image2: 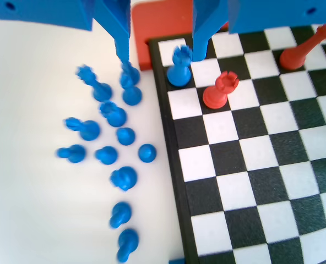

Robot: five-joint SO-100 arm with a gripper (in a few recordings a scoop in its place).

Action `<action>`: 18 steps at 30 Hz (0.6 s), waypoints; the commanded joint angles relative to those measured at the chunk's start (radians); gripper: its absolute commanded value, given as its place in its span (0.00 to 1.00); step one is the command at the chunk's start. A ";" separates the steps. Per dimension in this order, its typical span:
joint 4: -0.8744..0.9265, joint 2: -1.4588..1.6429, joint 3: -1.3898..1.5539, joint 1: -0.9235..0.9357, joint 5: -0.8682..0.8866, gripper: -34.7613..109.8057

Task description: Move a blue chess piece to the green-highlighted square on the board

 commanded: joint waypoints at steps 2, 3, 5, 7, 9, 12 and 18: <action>0.087 0.233 0.029 -0.025 -0.055 0.33; 0.104 0.258 0.044 -0.028 -0.077 0.32; 0.141 0.319 0.067 -0.029 -0.115 0.30; 0.181 0.374 0.075 -0.021 -0.150 0.29; 0.219 0.426 0.075 -0.009 -0.189 0.28; 0.276 0.514 0.083 0.011 -0.247 0.26; 0.296 0.721 0.158 0.063 -0.334 0.25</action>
